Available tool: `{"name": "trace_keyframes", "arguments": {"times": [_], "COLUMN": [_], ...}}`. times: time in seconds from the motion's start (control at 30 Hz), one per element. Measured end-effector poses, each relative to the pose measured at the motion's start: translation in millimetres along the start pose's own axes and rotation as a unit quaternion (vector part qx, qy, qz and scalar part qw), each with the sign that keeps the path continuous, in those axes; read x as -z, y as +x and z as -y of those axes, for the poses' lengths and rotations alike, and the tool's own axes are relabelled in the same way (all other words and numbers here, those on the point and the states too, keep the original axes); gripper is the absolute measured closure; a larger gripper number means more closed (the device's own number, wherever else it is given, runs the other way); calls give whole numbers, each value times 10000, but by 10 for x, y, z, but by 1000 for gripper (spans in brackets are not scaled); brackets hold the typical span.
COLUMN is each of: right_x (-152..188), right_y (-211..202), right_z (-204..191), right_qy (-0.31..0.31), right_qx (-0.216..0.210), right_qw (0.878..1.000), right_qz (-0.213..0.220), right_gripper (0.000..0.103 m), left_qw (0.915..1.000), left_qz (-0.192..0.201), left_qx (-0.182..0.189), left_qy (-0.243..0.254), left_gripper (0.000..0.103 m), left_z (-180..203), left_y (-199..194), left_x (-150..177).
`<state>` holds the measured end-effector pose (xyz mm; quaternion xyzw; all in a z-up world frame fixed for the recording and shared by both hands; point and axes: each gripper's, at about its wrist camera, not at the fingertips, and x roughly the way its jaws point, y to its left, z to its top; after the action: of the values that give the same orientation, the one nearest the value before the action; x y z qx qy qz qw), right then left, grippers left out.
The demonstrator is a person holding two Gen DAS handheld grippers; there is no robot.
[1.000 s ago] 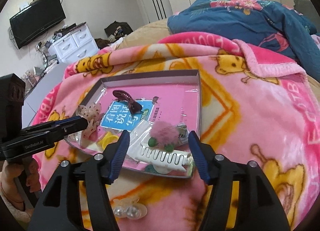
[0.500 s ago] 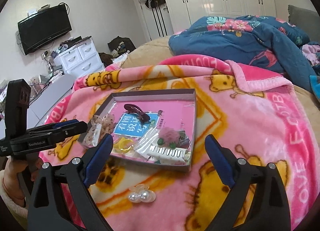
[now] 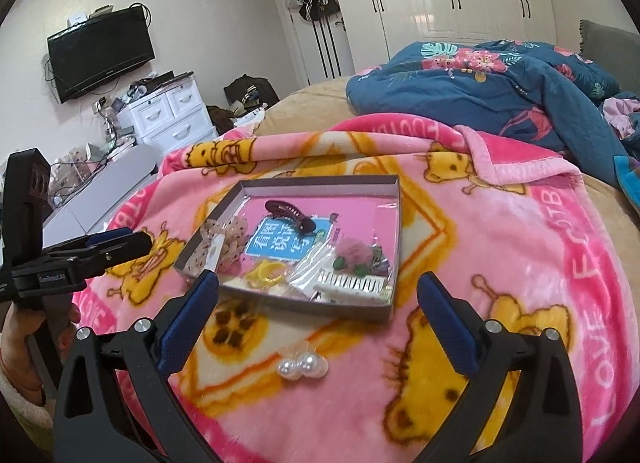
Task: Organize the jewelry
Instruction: 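Withdraw both tools from the box toward the remaining jewelry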
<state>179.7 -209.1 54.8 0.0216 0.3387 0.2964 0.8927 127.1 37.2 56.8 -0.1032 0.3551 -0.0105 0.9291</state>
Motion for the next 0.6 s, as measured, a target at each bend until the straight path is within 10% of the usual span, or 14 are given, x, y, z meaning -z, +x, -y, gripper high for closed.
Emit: {"name": "trace_keyframes", "arguments": {"times": [0.6], "right_x": [292], "right_y": [124], "right_z": [-136], "right_qy": [-104], "right_qx": [111], "right_qw": [9992], "right_qz": [-369], "right_gripper": [4], "left_qw": [9985], "left_qz": [-264], "left_qx": [-387], "left_qy": [-270], "left_gripper": [10], "left_z": [-393], "left_y": [-30], "left_x": [463]}}
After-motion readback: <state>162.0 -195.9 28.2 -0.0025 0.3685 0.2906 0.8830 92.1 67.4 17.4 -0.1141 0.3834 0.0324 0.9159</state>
